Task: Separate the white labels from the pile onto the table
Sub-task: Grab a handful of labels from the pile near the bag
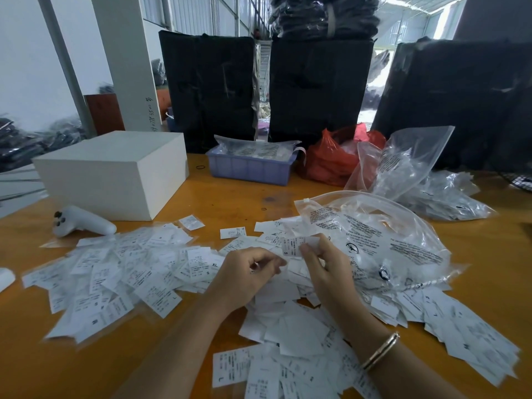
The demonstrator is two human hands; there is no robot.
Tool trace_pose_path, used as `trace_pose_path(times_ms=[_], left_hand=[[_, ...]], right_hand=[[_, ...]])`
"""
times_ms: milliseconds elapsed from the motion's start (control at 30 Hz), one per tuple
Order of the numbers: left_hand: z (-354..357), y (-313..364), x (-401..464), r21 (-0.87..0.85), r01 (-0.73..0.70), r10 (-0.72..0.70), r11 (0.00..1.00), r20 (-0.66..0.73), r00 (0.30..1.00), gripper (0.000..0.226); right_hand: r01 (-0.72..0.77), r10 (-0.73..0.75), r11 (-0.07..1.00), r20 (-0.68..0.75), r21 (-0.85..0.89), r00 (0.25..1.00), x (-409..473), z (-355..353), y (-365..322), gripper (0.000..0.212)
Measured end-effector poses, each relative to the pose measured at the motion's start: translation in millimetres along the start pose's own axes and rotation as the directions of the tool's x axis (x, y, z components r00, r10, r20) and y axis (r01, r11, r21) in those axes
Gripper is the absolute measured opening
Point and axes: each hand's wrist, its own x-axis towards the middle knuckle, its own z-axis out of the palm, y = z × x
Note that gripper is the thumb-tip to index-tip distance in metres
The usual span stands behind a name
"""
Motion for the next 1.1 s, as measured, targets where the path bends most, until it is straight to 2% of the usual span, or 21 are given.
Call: trace_pose_path(times_ms=[67,167,267,333,400,467,567,700,900,1100], left_hand=[[0.1,0.9,-0.4,-0.011,0.002,-0.002,1.0,0.0,1.0,0.007],[0.7,1.3,-1.1,-0.022,0.0,0.0,1.0,0.001,1.0,0.013],[1.0,0.7,-1.2,-0.011,0.013,-0.013,1.0,0.015,1.0,0.006],[0.4,-2.5,-1.2,-0.006,0.004,-0.004,1.0,0.024,1.0,0.017],[-0.1,-1.5,-1.4,-0.007,0.006,-0.006,1.0,0.032,0.999,0.017],[0.3,1.7,-1.7,-0.028,0.018,-0.017,0.999,0.036,0.999,0.005],[1.6,2.7,-1.7,-0.051,0.025,-0.023,0.998,0.046,0.999,0.016],[1.5,1.2,-1.2,-0.043,0.047,-0.043,0.998,0.081,0.996,0.01],[1.5,1.3,-0.5,-0.061,0.053,-0.048,0.997,0.083,0.995,0.013],[0.3,0.3,-0.8,-0.04,0.053,-0.048,0.998,0.109,0.993,0.021]], right_hand=[[0.005,-0.005,1.0,0.008,-0.005,1.0,0.4,0.3,0.8,0.044],[0.029,-0.029,1.0,-0.005,-0.001,1.0,0.0,-0.3,0.4,0.042],[0.033,-0.034,0.999,-0.007,-0.029,0.999,0.6,-1.2,-0.5,0.041],[0.039,-0.038,0.998,0.008,-0.053,0.999,0.2,-1.1,-1.0,0.045],[0.033,-0.033,0.998,0.01,-0.053,0.999,0.3,-1.1,-1.6,0.046],[0.024,-0.024,0.999,-0.008,-0.031,1.0,0.7,-1.0,-1.3,0.041],[-0.006,0.006,1.0,-0.01,0.002,1.0,1.3,-1.1,-2.8,0.032],[-0.027,0.024,0.999,0.059,0.041,0.998,-0.5,-0.5,-4.6,0.028],[0.03,-0.026,0.999,0.143,-0.024,0.989,0.6,-1.5,-3.5,0.015],[0.001,-0.003,1.0,0.108,0.018,0.994,2.9,-5.3,-5.4,0.019]])
